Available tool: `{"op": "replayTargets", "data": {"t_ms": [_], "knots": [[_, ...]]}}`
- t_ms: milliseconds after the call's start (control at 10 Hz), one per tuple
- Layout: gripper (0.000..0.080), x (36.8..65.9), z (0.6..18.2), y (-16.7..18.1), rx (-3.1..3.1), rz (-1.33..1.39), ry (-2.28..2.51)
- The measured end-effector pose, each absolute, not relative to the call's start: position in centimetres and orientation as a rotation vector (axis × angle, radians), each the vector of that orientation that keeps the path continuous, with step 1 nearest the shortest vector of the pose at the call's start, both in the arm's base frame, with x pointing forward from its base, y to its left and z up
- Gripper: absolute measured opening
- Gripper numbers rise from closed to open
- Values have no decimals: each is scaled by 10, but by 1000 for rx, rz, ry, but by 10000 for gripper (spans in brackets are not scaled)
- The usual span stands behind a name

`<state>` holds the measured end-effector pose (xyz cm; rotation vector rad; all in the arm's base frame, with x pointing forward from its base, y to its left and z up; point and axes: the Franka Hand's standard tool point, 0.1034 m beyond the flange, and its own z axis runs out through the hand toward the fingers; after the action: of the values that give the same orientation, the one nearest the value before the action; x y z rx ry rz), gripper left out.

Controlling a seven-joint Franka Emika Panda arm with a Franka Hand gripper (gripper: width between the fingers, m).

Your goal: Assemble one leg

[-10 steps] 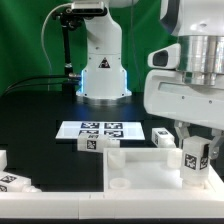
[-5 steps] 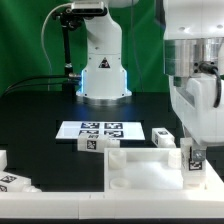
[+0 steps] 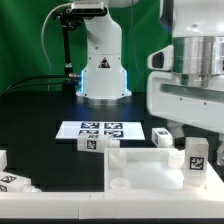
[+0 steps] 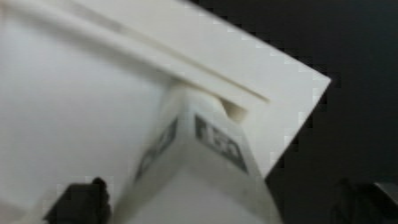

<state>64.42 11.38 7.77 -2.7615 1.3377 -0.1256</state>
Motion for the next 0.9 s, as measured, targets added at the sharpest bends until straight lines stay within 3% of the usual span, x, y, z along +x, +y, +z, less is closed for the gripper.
{"op": "replayTargets", "data": {"t_ms": [300,500,800,900], "knots": [[648,645,77,110,-2890,-143,1092],[649,646,78,109,-3061,-167,675],[606,646,78,108,-3032,-165,789],[428,645,77,108,-3001,-164,888]]}}
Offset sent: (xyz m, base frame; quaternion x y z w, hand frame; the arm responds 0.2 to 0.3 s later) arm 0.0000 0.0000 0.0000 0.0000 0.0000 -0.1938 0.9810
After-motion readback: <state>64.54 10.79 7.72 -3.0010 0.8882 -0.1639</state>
